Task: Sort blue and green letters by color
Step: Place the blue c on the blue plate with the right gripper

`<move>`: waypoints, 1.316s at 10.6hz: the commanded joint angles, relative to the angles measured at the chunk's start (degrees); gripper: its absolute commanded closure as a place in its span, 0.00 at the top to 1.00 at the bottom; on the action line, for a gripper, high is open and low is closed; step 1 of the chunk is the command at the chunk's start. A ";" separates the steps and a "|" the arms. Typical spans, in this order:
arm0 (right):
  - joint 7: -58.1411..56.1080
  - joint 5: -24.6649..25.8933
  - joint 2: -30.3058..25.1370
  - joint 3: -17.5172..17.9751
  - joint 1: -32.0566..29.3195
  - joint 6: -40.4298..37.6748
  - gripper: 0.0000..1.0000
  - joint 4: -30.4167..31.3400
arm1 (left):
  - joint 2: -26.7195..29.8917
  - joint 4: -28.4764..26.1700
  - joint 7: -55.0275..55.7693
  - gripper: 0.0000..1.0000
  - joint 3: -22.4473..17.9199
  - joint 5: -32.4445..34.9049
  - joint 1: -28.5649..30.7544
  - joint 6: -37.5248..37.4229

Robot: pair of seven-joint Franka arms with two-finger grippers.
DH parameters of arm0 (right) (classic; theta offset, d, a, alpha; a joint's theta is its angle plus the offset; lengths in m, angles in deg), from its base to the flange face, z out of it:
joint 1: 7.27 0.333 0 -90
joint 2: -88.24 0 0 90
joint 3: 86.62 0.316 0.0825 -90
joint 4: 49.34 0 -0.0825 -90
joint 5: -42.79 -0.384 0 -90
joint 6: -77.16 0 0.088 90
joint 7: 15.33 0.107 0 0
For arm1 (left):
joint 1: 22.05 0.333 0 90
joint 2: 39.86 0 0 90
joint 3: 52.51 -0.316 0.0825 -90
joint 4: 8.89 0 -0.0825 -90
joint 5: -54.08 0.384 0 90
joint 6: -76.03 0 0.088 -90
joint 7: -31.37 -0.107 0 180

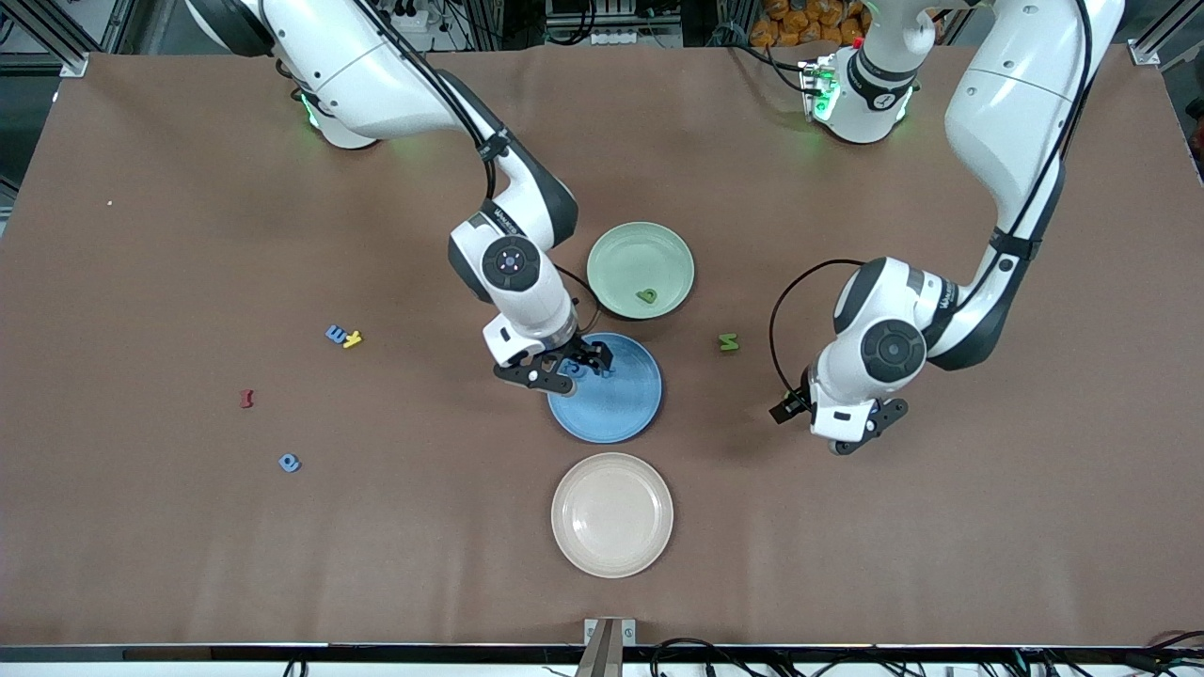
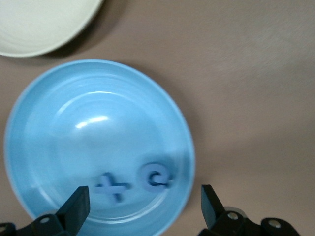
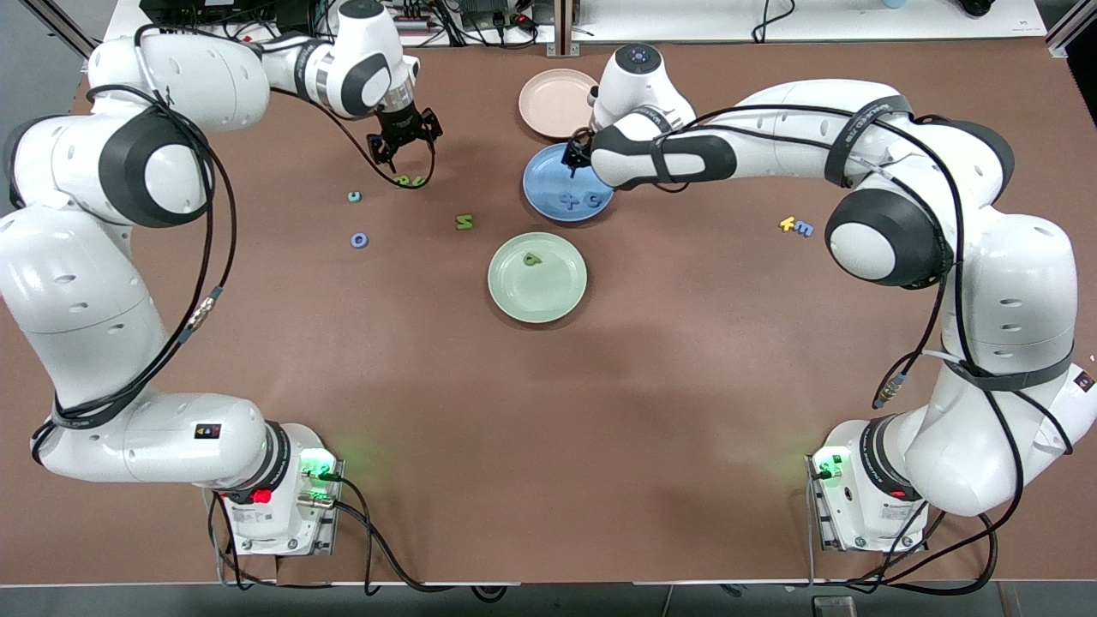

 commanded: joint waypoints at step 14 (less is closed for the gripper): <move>-83.94 1.91 -28.22 1.09 -35.52 -1.85 1.00 35.56 | 0.02 -11.12 26.13 1.00 -2.13 6.53 -0.24 19.72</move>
